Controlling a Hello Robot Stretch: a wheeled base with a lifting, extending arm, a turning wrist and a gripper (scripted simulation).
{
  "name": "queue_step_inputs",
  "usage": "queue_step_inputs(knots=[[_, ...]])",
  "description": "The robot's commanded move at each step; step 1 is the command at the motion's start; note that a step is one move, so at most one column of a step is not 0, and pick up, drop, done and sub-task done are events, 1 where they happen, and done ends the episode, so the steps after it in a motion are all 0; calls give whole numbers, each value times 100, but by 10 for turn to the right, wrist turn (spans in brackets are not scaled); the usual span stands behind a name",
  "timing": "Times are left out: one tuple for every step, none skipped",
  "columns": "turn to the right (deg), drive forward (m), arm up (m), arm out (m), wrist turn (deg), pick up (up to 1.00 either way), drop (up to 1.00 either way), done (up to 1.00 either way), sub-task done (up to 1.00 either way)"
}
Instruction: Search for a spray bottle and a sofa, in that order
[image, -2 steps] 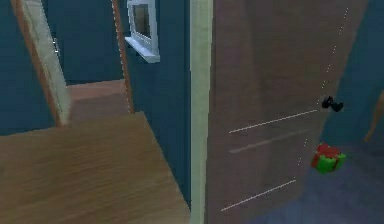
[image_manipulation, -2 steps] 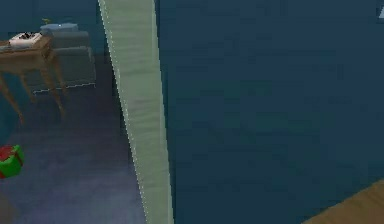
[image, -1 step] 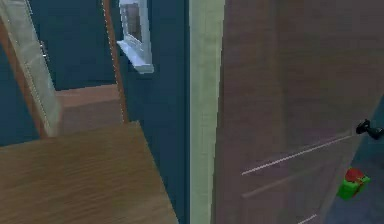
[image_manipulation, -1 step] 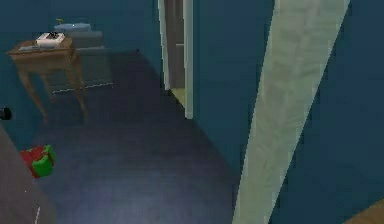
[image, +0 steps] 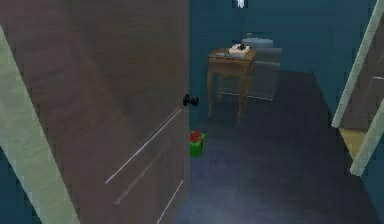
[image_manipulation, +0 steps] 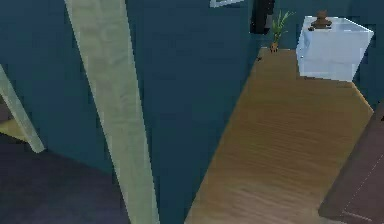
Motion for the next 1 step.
queue_step_inputs(knots=[[210,0,0,0,0,0,0,0,0]])
